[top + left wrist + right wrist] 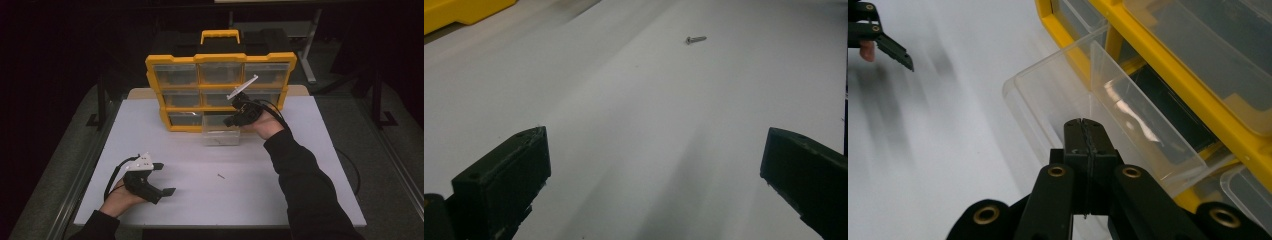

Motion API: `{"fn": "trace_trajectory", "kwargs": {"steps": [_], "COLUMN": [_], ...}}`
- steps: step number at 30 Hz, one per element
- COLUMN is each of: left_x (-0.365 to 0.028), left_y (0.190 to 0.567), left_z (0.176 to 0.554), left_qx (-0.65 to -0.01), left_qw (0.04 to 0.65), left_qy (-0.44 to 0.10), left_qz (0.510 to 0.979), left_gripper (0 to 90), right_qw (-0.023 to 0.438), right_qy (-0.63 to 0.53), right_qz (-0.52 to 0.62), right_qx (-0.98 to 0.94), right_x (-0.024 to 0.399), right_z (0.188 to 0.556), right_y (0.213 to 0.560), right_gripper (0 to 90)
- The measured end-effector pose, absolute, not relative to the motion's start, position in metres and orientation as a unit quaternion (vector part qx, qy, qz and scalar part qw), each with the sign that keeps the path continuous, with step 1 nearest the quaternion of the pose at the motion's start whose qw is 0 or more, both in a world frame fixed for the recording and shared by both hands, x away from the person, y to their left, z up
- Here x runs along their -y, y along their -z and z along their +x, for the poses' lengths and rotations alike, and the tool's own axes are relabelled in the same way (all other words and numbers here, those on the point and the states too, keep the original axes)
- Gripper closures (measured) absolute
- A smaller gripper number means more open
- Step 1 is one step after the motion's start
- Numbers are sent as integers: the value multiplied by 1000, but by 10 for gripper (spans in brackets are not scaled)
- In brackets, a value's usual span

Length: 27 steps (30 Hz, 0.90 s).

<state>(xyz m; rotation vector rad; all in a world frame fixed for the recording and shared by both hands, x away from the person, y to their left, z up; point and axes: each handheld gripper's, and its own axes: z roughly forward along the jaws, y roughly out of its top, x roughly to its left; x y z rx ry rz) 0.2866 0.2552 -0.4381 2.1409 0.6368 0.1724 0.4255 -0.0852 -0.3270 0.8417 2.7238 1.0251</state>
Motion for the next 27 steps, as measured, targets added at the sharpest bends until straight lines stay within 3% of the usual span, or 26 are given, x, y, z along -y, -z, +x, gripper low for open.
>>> {"fn": "trace_trajectory", "kwargs": {"steps": [13,27], "left_x": [-255,-255], "left_y": [438,438], "left_z": [286,287], "left_qx": [-254,-254], "left_qw": [434,434], "left_qy": [-70,-71], "left_qz": [861,862], "left_gripper": [0,0], "right_qw": [61,46], "right_qy": [-338,-344], "right_qz": [261,258], "right_qx": [-902,-902], "right_x": [88,87], "right_z": [398,381], "right_y": [328,348], "right_gripper": [880,727]}}
